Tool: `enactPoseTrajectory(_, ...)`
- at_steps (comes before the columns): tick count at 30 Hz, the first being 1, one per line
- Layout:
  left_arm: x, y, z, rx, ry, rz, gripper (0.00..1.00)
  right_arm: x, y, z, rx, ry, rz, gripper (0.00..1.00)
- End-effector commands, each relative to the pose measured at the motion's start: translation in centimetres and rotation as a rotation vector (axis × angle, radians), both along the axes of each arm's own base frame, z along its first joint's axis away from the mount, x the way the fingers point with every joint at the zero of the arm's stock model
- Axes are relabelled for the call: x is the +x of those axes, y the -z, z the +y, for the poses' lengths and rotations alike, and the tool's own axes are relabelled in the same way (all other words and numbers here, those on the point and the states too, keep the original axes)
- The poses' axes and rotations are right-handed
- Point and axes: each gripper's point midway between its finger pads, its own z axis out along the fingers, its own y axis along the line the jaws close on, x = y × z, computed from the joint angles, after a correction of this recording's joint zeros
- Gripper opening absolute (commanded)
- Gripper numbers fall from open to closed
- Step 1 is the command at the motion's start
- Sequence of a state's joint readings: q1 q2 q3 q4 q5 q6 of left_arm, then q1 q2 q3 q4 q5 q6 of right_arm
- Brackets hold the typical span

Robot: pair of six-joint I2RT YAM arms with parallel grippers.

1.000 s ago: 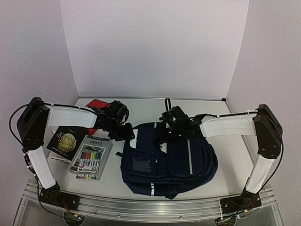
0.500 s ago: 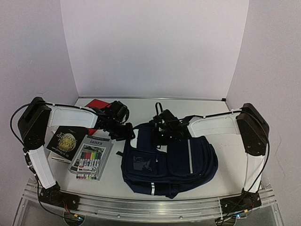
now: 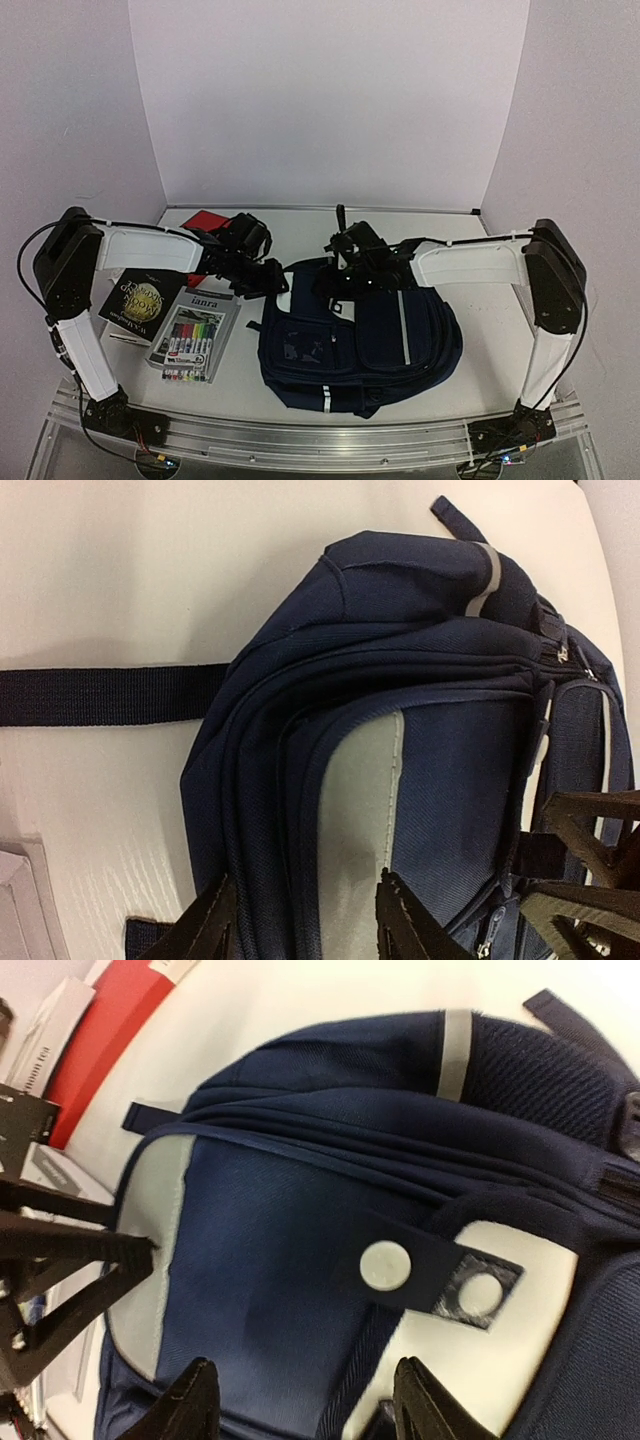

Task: Pack the student bag
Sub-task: Zip the student bag at the center of the board, then adjust the student bag at the center of the board.

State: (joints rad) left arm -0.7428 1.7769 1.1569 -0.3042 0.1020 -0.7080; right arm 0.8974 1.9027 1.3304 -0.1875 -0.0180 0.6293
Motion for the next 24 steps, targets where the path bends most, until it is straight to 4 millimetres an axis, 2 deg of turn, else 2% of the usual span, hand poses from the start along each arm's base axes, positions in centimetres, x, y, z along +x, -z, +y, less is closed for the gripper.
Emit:
enactPoseTrajectory(1,-0.5,-3.3,-0.2,-0.095,0.016,-0.031,0.56,0.4,-5.7,-2.3,0.053,0.074,-0.099,0.61)
enactPoseTrajectory(4,-0.7,-3.8,-0.1,-0.112,0.014,-0.029,0.67,1.0,-4.8,-4.1,0.031,0.125,-0.089,0.58)
enactPoseTrajectory(8,-1.1,-3.7,0.0,-0.132,0.015,-0.012,0.7,1.5,-2.5,-5.1,-0.002,0.139,-0.047,0.43)
enactPoseTrajectory(12,-1.4,-3.1,0.0,-0.139,0.01,0.012,0.69,1.5,-0.7,-4.2,-0.018,0.098,-0.018,0.27)
enactPoseTrajectory(15,-1.8,-2.2,0.2,-0.133,0.004,0.036,0.68,1.6,0.7,-3.5,-0.021,0.072,-0.002,0.21)
enactPoseTrajectory(18,-2.1,-1.3,0.1,-0.129,0.006,0.064,0.67,1.3,2.0,-2.1,0.003,0.015,0.032,0.19)
enactPoseTrajectory(21,-2.4,-0.8,-0.5,-0.164,0.019,0.088,0.67,1.2,4.7,-1.3,-0.011,-0.012,0.071,0.18)
enactPoseTrajectory(24,-2.5,-0.3,-1.0,-0.192,0.023,0.111,0.67,1.2,7.4,-1.3,-0.044,-0.004,0.11,0.16)
